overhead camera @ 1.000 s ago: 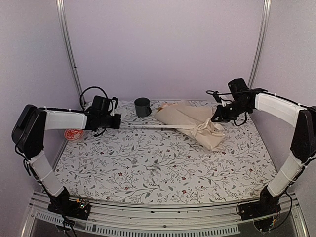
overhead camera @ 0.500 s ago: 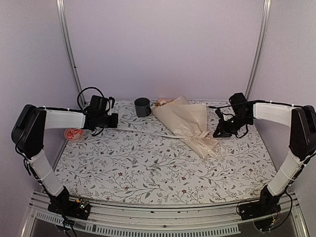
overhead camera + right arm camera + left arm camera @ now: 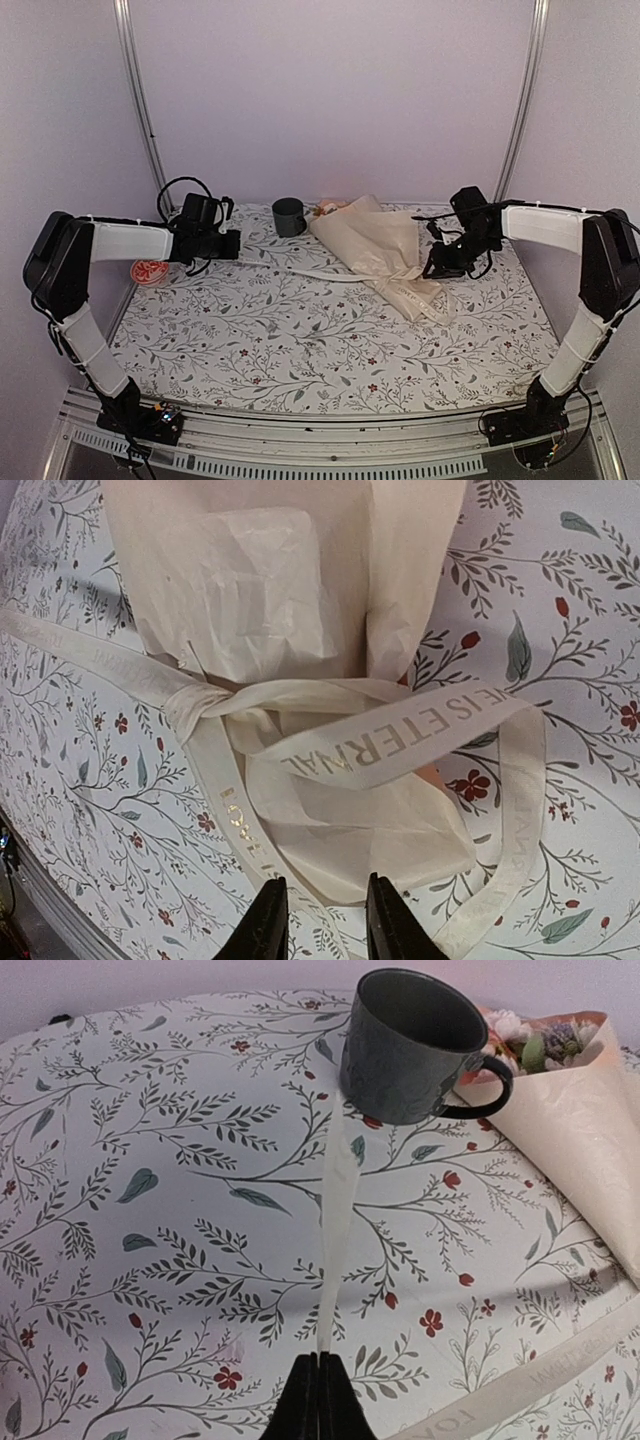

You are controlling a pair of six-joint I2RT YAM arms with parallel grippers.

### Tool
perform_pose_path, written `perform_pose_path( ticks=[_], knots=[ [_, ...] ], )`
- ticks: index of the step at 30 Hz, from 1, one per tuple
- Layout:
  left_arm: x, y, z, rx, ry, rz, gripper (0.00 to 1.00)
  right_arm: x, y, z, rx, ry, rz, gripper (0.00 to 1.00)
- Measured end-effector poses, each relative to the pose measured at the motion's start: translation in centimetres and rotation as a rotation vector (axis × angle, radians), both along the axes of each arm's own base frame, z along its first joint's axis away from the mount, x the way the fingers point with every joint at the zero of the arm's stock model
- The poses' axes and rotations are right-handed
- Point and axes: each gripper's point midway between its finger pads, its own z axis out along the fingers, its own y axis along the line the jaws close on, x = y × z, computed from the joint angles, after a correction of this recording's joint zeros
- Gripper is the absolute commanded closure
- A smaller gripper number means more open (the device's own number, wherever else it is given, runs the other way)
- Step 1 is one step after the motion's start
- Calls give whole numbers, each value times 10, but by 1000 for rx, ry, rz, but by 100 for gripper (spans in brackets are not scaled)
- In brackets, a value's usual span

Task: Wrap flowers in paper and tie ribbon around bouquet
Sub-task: Tie the ribbon around the folded bouquet, then cross the half-tied ribbon over the folded bouquet.

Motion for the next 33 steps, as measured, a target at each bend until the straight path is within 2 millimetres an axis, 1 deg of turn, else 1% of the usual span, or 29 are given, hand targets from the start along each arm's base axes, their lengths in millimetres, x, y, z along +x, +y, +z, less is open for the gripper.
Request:
perform_pose_path(
  ticks=[3, 4, 5, 8, 11, 13, 14, 16, 18, 20, 21, 22, 24, 26, 28, 29, 31, 33],
  knots=[
    [-1, -4, -1, -15, 7, -11, 100, 15, 6, -11, -38, 7, -17, 39],
    [-3, -7, -2, -20, 11, -18, 100, 23, 7, -13, -44, 1, -18, 32],
    [-3, -9, -3, -23, 15, -21, 100, 29, 6, -12, -41, -3, -36, 28],
    [-4, -21, -8, -26, 27, -45, 100, 54, -2, 2, -19, -48, -74, 24],
    [-3, -47, -15, -32, 43, -95, 100, 94, -3, 20, 26, -123, -95, 25],
    [-2, -64, -18, -34, 49, -125, 100, 112, 1, 18, 48, -135, -92, 28],
    [-1, -75, -20, -36, 51, -143, 100, 119, 4, 12, 59, -130, -85, 28],
    [1, -98, -24, -47, 61, -184, 100, 128, 11, -9, 77, -105, -67, 29],
    [10, -127, -30, -58, 69, -227, 100, 126, 15, -37, 80, -49, -55, 30],
    [24, -156, -38, -67, 78, -264, 100, 120, 19, -59, 84, 5, -43, 32],
    [32, -173, -43, -74, 85, -285, 100, 119, 22, -65, 92, 14, -28, 34],
    [38, -185, -48, -75, 90, -297, 100, 121, 26, -63, 110, 3, -16, 37],
    [48, -208, -62, -73, 102, -322, 100, 116, 36, -63, 126, 4, 16, 46],
    [51, -224, -76, -65, 124, -340, 100, 109, 50, -67, 144, 5, 61, 51],
    [48, -232, -91, -58, 153, -353, 100, 98, 68, -69, 168, 8, 108, 56],
    [47, -237, -90, -64, 149, -361, 100, 90, 80, -70, 187, 7, 141, 58],
    [44, -239, -91, -64, 159, -367, 100, 76, 100, -70, 220, 7, 191, 60],
    [42, -240, -92, -64, 156, -369, 100, 60, 116, -70, 244, 13, 233, 60]
  ],
)
